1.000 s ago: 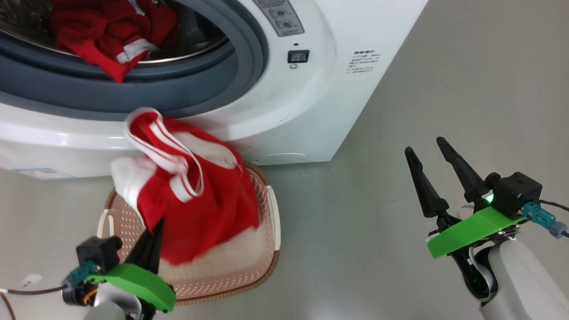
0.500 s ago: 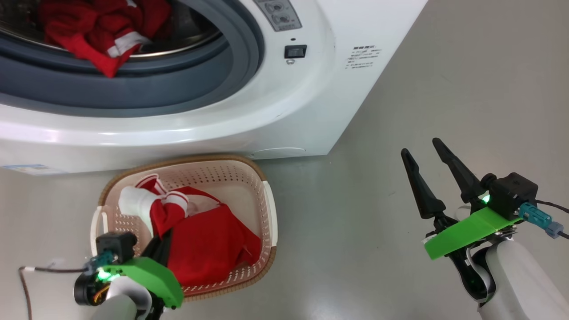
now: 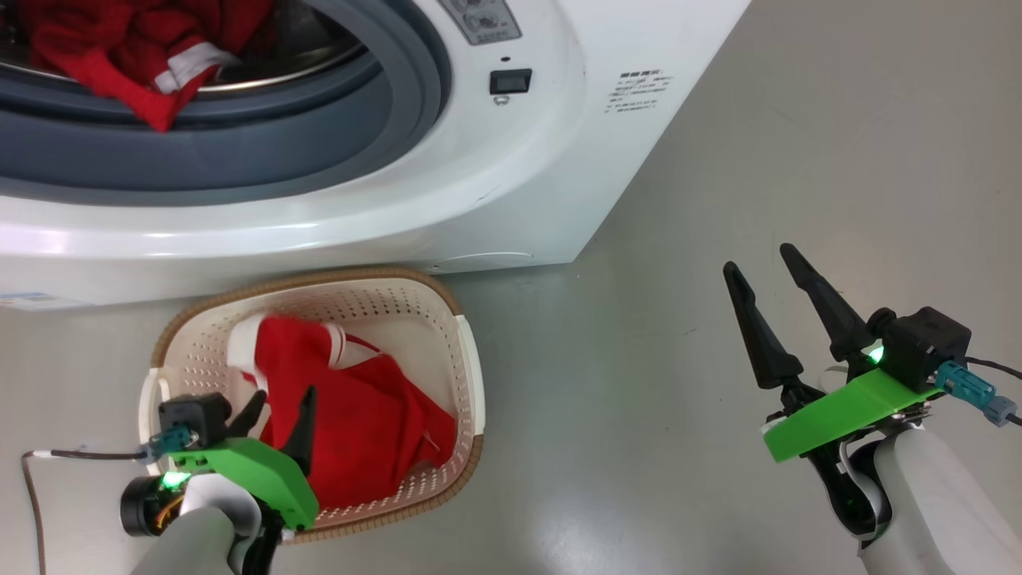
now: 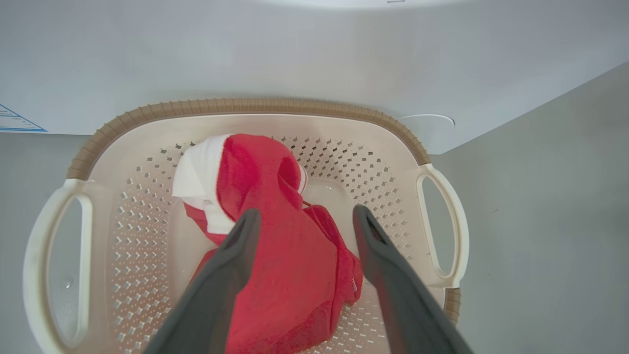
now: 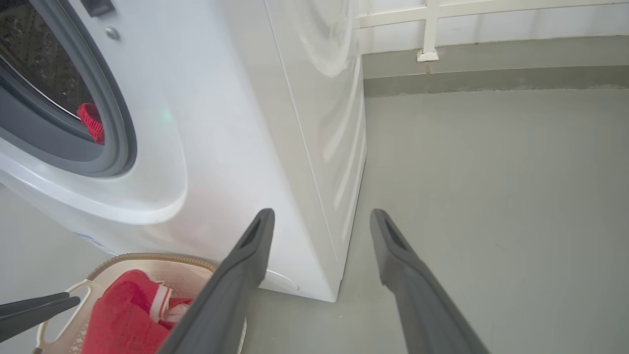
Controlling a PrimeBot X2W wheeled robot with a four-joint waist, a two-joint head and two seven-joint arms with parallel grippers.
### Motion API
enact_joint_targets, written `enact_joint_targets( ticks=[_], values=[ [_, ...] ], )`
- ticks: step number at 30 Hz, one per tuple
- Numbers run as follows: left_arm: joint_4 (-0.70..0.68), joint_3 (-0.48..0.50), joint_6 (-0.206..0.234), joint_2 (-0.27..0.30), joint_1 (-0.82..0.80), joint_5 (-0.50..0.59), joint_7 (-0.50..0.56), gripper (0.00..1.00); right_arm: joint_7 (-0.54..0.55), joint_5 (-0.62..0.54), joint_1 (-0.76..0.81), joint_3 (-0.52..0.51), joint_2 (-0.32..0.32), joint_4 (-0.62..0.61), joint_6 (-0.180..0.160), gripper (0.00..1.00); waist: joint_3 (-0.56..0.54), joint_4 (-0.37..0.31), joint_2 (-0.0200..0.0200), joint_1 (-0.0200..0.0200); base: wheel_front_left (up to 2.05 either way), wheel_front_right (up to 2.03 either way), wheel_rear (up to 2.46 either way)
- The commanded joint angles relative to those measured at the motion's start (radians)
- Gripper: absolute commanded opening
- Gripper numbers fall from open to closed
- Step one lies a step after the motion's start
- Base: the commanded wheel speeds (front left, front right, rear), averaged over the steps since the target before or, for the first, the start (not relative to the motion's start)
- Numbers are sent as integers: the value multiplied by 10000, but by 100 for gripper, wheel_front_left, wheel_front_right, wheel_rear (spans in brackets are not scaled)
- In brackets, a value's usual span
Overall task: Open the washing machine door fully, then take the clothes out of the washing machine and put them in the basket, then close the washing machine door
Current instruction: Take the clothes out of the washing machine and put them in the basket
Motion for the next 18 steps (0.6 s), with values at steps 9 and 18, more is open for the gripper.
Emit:
enact_joint_targets(
  ticks=[9, 18],
  values=[
    [-145, 366, -31, 453, -143, -107, -95, 100, -118, -86, -52, 118, 2, -241, 16, 100, -16, 110, -1, 0, 0, 0, 0],
    [-533, 788, -31, 522, -174, 211, -95, 100, -118, -66, -22, 127, -58, -207, 16, 100, -153, 167, -1, 0, 0, 0, 0]
  ],
)
